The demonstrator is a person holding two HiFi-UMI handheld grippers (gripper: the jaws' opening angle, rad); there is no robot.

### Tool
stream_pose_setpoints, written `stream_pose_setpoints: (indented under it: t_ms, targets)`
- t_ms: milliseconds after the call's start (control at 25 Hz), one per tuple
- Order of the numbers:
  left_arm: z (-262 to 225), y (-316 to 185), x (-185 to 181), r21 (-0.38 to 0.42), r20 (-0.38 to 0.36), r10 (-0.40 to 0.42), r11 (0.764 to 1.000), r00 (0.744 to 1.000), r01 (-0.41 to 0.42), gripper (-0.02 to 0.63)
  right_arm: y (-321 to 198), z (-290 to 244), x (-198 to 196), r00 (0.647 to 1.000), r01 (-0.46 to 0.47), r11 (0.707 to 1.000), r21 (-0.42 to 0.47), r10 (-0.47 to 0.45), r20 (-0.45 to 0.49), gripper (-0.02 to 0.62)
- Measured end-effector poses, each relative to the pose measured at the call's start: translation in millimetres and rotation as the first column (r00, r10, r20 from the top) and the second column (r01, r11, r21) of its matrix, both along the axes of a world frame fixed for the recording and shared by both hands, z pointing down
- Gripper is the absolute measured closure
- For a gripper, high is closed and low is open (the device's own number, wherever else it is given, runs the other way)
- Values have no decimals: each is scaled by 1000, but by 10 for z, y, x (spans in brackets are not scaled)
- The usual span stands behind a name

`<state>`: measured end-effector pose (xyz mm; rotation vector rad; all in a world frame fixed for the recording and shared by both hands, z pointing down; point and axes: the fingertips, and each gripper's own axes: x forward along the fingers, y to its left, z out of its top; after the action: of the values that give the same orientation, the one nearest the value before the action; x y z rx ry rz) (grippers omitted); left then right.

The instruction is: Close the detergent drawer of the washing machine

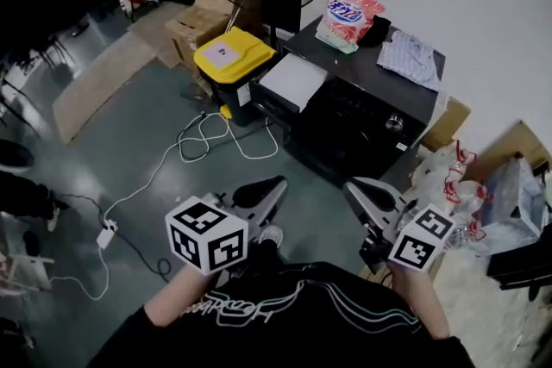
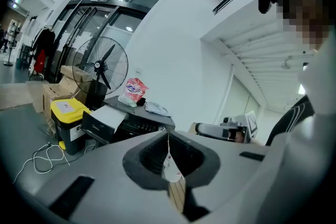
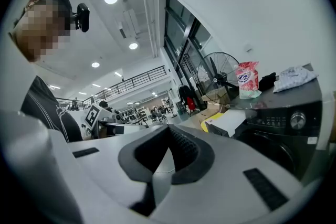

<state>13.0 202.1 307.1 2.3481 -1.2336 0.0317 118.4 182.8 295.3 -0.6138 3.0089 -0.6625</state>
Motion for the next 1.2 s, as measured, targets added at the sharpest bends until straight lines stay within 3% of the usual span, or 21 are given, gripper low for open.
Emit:
stream_pose_setpoints:
  t_ms: [800,1000,1200]
  targets:
    - [809,-1976,-812,-169,12,72,983,997,-69,577,-1702,576,-598,989,-150,974,-173,146,-33,569]
    - [1104,-2330,-964,-169,112,86,983,990,-66,577,-1958,736,-632,981,-192,960,-204,186,-45,569]
    - [1417,-2632,-1091,-208,153,96,976,984,-62,577,-2156,889,-650,973,-230,943,-239,226,-44,569]
